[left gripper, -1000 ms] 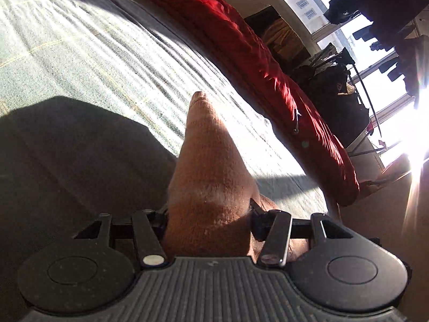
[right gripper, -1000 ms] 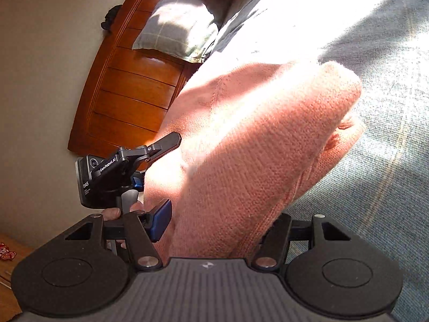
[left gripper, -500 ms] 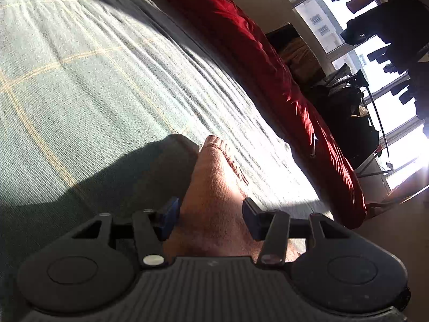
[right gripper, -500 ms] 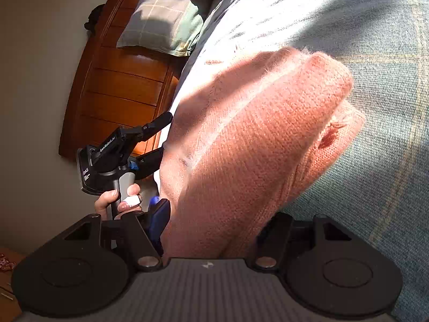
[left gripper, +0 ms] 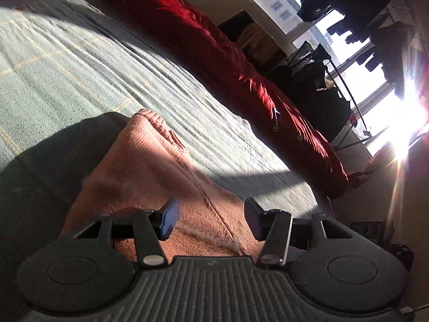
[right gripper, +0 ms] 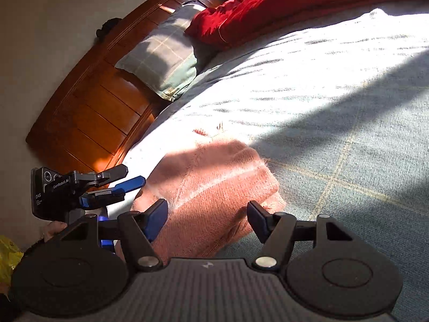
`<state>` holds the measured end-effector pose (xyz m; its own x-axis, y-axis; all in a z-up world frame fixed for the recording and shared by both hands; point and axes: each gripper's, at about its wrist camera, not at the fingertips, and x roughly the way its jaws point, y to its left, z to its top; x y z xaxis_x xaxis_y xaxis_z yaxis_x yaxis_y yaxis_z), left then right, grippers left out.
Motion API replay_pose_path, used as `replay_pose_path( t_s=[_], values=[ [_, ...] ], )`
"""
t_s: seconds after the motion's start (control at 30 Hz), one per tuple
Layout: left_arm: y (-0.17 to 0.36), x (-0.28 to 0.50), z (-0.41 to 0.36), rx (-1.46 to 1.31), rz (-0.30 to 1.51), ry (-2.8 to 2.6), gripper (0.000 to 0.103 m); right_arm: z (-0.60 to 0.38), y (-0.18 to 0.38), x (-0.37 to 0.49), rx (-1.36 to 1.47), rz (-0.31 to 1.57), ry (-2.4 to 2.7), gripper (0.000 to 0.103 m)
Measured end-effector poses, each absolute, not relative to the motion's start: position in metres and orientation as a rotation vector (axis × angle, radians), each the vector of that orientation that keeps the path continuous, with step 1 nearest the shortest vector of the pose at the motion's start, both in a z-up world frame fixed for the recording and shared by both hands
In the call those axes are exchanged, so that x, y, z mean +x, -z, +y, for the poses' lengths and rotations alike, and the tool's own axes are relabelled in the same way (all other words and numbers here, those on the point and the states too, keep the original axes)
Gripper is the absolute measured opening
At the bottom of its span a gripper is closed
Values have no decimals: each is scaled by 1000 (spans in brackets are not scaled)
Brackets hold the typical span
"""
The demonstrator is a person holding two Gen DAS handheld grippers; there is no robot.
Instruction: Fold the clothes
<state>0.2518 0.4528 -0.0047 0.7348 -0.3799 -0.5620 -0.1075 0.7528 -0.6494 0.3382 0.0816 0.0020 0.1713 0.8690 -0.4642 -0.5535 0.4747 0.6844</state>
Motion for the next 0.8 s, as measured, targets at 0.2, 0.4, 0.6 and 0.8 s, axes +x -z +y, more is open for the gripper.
replay_pose_path(
  t_s=[0.2,0.4,0.6,0.8],
  values=[
    [25,255,472,-814,724,158,48,143,-4,326,119,850,-1228,71],
    [18,246,462,-789,719,103,43,154,14,313,-86,823,-1227,71],
    [-21,215,413,-561,744,78,54,156,-11,278,-209,748,-1360,72],
    [-20,185,387,-396,800,-43,66,163,-4,236,-410,626,-1477,76]
  ],
)
